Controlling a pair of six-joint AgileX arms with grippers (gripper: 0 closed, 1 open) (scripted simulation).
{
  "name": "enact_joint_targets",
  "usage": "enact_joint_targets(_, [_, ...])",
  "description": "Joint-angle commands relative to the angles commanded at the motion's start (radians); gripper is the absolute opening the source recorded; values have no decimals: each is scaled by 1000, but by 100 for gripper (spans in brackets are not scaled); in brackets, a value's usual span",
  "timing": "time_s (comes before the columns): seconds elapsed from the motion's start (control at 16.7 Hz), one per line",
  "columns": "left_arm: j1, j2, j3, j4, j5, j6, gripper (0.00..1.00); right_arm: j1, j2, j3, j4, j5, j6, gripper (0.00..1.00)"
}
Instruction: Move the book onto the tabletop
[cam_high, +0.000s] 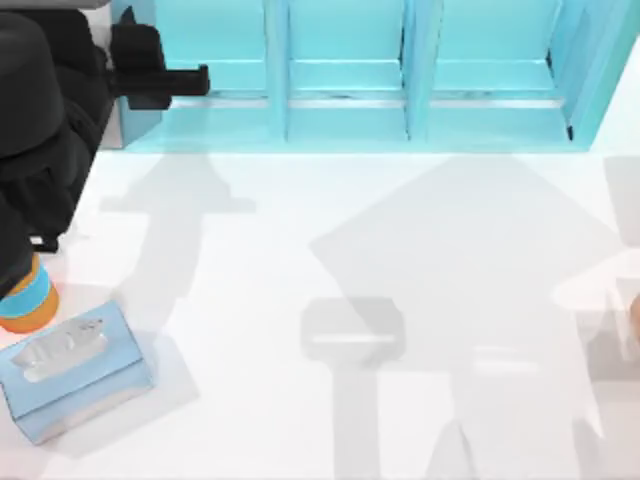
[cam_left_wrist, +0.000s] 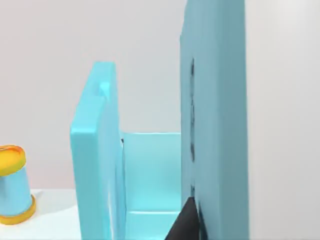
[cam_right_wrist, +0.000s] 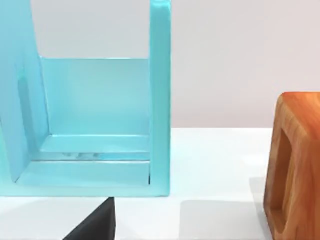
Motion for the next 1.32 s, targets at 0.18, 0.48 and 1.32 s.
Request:
enact_joint_targets(0.18, [-53,63,21,-18,-52,-122,0,0,0,0,0,0,0,100])
enact_joint_targets(0.48, [-201,224,85,-67,-202,-526,0,0,0,0,0,0,0,100])
enact_joint_targets(1.32, [-660,607,284,-222,-700,-1985,0,0,0,0,0,0,0,100])
